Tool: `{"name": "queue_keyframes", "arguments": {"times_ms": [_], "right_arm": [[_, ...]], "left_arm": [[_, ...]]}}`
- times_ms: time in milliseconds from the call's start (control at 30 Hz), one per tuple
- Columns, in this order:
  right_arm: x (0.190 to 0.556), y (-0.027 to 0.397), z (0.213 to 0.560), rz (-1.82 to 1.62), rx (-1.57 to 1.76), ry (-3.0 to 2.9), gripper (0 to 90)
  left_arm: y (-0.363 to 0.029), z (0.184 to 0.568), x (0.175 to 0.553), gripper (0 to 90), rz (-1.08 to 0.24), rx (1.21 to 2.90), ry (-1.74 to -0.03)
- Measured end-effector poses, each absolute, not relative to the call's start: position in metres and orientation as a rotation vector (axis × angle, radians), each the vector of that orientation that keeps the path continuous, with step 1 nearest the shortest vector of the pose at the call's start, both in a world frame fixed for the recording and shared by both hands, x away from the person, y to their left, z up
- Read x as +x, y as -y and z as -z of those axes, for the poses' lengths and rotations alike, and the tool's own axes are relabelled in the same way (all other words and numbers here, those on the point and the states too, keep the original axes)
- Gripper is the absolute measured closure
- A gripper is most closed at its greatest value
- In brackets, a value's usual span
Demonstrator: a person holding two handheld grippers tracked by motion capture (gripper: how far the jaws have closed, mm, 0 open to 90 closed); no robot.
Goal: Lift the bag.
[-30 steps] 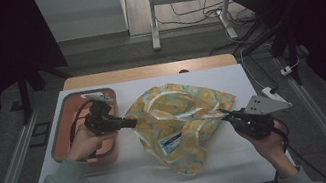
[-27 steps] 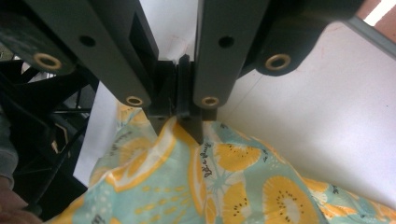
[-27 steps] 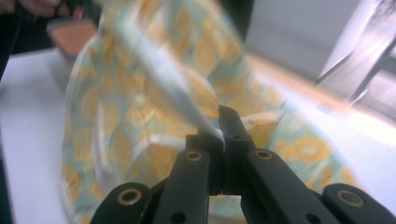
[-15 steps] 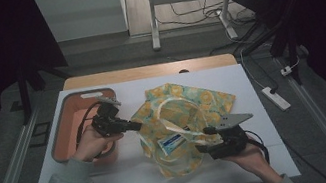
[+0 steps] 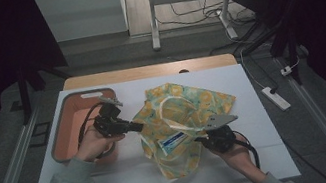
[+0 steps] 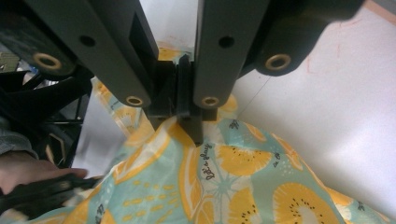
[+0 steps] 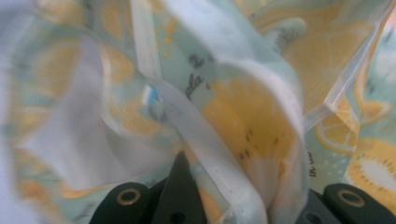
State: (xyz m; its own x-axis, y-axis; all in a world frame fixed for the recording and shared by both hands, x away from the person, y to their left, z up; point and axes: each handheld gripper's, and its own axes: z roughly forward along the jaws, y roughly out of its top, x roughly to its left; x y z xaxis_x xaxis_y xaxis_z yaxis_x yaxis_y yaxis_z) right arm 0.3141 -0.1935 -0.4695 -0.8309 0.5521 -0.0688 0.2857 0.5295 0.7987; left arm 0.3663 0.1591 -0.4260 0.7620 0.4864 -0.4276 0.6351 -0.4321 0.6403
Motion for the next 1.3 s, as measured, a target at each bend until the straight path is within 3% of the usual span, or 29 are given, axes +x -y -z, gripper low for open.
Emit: {"name": "queue_keyframes", "arguments": {"times_ms": [433,933,1067,1300], "right_arm": [[0.308,0.22,0.388,-1.454,0.623,-2.251,89.4],[0.317,0.231,0.288,-1.626,0.56,-2.027,89.4],[0.33,0.231,0.283,-1.593,0.595,-1.995,89.4],[0.372,0.237,0.322,-1.461,0.805,-2.087,89.2]], "left_arm": [[-0.17,0.398,0.35,88.2,0.162,2.013,-0.772],[-0.196,0.306,0.316,88.4,-0.004,1.802,-0.598],[-0.191,0.292,0.315,88.4,-0.059,1.825,-0.593],[-0.168,0.329,0.353,88.1,0.001,1.878,-0.707]]}}
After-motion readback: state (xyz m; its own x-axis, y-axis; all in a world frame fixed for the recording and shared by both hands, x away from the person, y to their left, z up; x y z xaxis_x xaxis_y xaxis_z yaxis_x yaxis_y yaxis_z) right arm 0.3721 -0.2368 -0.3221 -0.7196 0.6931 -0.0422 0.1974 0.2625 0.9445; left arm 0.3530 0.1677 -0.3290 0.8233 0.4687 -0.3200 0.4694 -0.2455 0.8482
